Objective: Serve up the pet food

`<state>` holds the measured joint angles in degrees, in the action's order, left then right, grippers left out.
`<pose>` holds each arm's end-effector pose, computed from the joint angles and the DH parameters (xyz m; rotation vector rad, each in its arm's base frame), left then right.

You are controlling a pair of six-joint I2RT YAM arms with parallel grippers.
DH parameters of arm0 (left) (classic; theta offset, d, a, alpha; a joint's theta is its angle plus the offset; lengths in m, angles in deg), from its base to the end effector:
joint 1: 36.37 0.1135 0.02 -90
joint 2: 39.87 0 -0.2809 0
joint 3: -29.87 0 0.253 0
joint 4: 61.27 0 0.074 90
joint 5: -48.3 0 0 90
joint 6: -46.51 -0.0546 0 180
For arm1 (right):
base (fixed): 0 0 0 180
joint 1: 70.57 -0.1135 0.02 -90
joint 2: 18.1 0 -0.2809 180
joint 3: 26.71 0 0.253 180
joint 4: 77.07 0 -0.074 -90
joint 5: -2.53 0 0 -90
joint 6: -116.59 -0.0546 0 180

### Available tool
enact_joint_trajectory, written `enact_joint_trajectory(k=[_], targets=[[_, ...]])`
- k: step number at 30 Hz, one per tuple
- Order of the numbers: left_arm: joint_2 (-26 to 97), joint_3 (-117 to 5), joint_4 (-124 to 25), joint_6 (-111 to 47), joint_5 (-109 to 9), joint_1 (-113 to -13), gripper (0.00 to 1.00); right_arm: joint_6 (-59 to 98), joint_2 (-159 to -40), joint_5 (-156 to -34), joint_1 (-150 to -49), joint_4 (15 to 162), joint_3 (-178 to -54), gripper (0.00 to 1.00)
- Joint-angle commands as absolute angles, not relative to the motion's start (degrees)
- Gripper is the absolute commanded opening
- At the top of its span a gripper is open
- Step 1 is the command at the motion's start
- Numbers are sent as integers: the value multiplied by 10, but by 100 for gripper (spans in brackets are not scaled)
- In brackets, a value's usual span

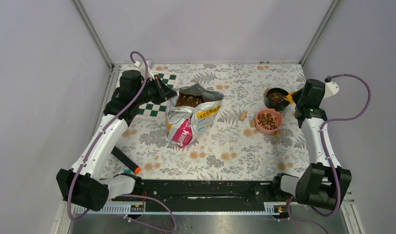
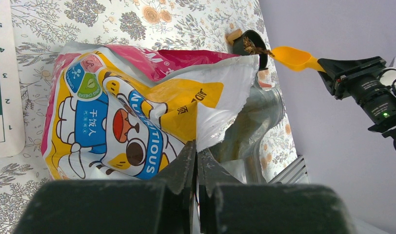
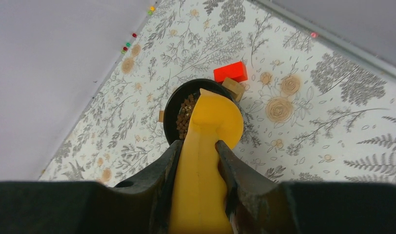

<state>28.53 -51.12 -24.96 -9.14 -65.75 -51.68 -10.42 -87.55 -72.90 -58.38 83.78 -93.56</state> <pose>0.2612 -0.0946 0.3800 -0.0582 2.0793 -0.9632 0.2825 -0.0751 0.3180 0.9557 1.6857 0.0401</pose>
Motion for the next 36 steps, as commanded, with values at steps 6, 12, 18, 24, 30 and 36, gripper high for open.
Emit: enact_joint_trajectory(k=[6, 12, 18, 24, 30, 36], targets=[[289, -527, -233, -91, -675, -513, 0, -17, -845, -655, -607, 776, -1022, 0], [288, -557, -233, -78, -688, -513, 0, -45, -806, -859, -607, 763, -1043, 0], [294, -608, -228, -80, -689, -514, 0, -201, -780, -1208, -620, 948, -1000, 0], [308, -647, -218, -83, -693, -516, 0, -291, -754, -1258, -732, 1100, -963, 0], [322, -663, -218, -76, -690, -532, 0, -306, -766, -1261, -818, 1127, -979, 0], [331, -672, -218, -77, -688, -545, 0, -129, -791, -1096, -935, 841, -1061, 0]])
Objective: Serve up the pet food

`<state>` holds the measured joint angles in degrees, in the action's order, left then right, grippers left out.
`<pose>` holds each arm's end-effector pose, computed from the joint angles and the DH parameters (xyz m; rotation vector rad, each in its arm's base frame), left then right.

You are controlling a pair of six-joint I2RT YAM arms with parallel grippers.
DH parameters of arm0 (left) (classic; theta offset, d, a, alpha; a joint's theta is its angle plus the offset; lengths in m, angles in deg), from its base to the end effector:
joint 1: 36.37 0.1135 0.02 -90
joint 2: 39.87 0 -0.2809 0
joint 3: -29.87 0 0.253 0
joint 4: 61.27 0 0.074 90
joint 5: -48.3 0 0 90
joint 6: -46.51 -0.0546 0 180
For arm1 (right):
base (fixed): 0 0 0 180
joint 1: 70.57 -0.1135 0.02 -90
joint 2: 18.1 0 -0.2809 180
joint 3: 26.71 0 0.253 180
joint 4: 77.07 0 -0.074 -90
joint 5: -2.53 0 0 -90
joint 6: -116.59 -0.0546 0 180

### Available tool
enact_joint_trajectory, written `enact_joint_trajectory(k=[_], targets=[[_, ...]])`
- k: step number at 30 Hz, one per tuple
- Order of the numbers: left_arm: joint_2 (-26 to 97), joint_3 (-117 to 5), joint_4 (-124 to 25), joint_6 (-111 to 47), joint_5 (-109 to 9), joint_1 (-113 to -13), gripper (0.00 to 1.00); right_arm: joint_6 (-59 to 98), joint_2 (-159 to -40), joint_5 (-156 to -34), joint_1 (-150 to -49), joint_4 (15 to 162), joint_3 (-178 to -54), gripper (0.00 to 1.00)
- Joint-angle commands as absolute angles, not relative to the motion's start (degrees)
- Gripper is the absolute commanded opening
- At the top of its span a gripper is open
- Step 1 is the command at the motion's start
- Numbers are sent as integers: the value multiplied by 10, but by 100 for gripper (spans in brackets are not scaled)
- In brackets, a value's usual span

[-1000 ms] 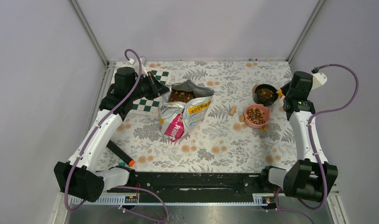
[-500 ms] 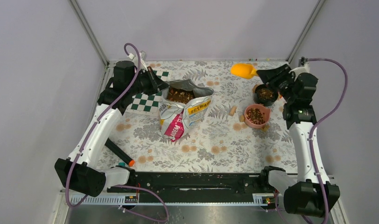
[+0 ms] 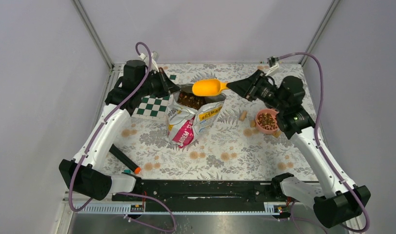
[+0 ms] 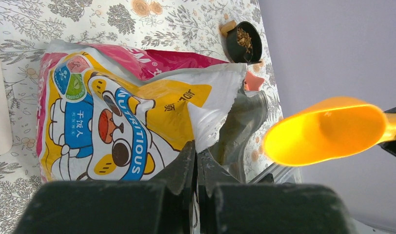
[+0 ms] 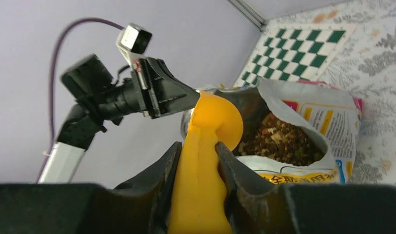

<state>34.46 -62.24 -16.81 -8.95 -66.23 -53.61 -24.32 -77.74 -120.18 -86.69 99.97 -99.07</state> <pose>0.2756 -0.1092 0.4057 -0.0379 2.1401 -0.9861 0.2253 0.0958 0.4319 -0.0496 1.5747 1.3389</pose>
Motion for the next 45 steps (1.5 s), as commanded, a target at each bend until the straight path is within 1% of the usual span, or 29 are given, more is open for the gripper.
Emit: enact_joint_trajectory(k=[1, 9, 13, 16, 19, 24, 29, 37, 45], targets=[[331, -672, -218, -78, -687, -547, 0, -112, -800, -1070, -952, 808, -1073, 0], [341, -665, -218, -82, -697, -556, 0, -36, -911, -913, -1044, 670, -1166, 0], [345, -657, -225, -82, -703, -561, 0, -31, -974, -881, -1073, 664, -1192, 0], [348, -656, -225, -84, -692, -561, 0, -31, -1025, -888, -1091, 668, -1205, 0], [348, -654, -224, -86, -678, -561, 0, -58, -1075, -954, -1093, 711, -1191, 0], [346, -647, -224, -87, -669, -561, 0, -122, -1118, -1056, -1093, 830, -1148, 0], [347, -643, -224, -88, -665, -560, 0, -188, -1131, -1112, -1093, 929, -1117, 0], [342, -640, -219, -95, -656, -560, 0, -298, -1102, -1136, -1086, 1052, -1062, 0], [339, -640, -215, -99, -652, -560, 0, -345, -1023, -1119, -1064, 1091, -1018, 0]])
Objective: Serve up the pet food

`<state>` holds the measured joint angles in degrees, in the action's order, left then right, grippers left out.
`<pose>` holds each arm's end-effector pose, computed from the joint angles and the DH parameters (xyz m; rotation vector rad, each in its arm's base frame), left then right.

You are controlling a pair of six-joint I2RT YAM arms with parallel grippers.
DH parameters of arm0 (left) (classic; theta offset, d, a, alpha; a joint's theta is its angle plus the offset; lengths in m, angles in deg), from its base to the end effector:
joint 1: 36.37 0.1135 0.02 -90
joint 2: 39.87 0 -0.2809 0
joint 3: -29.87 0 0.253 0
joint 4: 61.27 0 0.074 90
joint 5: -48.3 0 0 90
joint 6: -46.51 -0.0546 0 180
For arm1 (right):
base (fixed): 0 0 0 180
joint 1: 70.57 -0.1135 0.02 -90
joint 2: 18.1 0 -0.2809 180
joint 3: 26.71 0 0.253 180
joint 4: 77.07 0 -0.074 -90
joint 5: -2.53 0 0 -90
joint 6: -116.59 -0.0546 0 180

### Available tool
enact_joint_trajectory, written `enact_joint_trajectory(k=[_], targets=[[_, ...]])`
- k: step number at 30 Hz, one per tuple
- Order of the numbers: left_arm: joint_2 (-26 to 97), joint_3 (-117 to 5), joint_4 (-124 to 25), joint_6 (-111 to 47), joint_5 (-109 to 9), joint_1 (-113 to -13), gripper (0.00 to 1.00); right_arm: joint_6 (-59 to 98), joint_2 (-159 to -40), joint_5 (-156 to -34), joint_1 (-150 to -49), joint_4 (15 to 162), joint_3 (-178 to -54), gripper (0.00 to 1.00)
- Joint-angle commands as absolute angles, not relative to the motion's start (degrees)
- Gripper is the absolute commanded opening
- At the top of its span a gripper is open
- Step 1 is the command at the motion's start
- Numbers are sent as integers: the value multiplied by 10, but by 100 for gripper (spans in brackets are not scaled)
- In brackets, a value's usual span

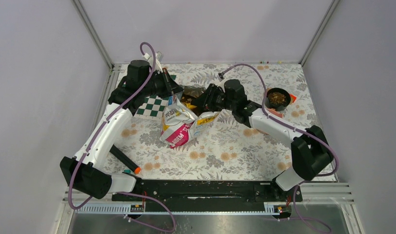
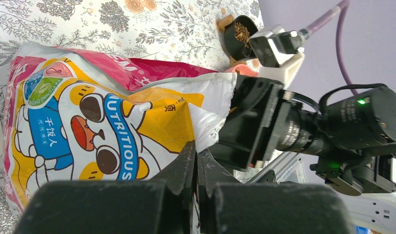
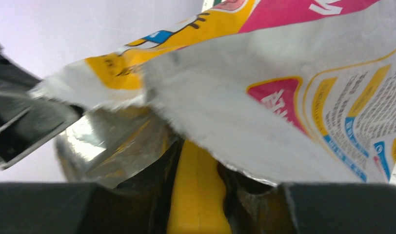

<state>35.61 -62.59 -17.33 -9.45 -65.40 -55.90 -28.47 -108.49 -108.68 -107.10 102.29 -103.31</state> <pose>0.2773 -0.1217 0.4031 0.0029 2.1501 -0.9888 0.3005 0.2472 0.3030 0.0363 2.0673 1.4042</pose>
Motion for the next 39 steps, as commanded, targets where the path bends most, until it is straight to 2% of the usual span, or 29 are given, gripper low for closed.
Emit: enact_joint_trajectory(k=[1, 15, 23, 39], targets=[[340, -640, -215, -100, -652, -560, 0, -345, -1012, -1114, -1061, 1090, -1012, 0], [334, -639, -213, -100, -649, -559, 0, -329, -880, -1087, -976, 1043, -955, 0], [331, -638, -213, -99, -651, -560, 0, -313, -842, -1103, -940, 1031, -945, 0], [337, -645, -212, -97, -655, -560, 0, -83, -818, -1128, -940, 995, -982, 0]])
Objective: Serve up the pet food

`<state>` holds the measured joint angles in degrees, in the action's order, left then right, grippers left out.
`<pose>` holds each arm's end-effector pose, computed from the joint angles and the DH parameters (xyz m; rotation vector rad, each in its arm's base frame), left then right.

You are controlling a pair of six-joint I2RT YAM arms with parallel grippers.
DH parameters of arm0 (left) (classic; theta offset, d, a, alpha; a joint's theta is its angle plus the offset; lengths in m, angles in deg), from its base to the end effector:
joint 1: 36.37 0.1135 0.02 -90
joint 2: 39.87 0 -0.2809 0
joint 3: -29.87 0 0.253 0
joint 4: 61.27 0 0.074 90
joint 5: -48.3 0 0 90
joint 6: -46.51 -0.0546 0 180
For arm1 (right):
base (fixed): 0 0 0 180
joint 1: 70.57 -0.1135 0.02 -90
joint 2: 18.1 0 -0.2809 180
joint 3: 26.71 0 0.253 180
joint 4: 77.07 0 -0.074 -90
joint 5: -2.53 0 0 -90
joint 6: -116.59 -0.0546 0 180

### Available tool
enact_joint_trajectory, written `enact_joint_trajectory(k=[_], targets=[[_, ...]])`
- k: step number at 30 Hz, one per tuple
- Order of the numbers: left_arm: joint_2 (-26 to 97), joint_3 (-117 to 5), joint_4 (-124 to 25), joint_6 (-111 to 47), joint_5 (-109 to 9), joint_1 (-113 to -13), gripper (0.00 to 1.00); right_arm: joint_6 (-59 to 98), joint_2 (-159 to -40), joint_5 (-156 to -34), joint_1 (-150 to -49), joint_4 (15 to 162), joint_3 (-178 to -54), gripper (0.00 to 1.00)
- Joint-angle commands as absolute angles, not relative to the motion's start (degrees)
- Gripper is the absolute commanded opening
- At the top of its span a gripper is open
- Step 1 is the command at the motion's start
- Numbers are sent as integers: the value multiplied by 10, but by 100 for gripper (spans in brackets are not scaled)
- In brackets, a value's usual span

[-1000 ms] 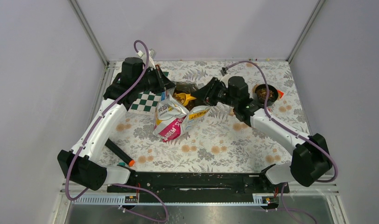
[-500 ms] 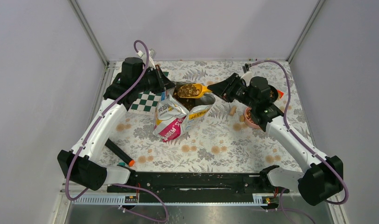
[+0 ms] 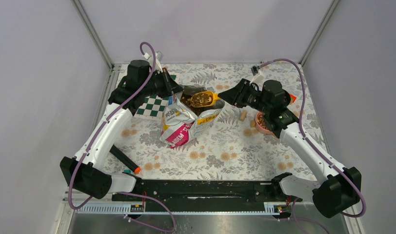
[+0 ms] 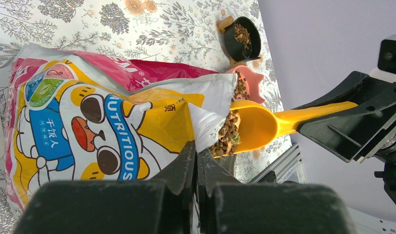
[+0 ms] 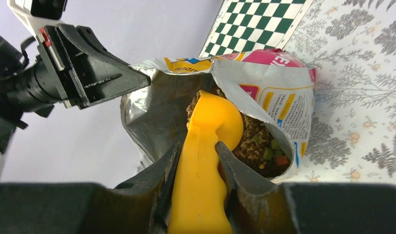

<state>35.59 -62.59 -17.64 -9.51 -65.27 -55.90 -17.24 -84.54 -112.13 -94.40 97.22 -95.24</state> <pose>0.2776 -0.1216 0.4038 0.0042 2.1438 -0.9869 0.2505 0.1356 0.3724 -0.0496 1.7821 1.2298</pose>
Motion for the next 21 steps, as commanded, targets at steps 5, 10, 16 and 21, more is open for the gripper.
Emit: enact_joint_trajectory(k=[5, 10, 16, 21], targets=[[342, -649, -212, -95, -659, -559, 0, -48, -815, -1125, -940, 1001, -981, 0], [343, -651, -212, -97, -658, -559, 0, -41, -817, -1142, -940, 1034, -969, 0], [349, -654, -211, -97, -660, -559, 0, -3, -810, -1152, -940, 1073, -948, 0], [351, -655, -211, -97, -659, -559, 0, -14, -818, -1145, -940, 1050, -961, 0]])
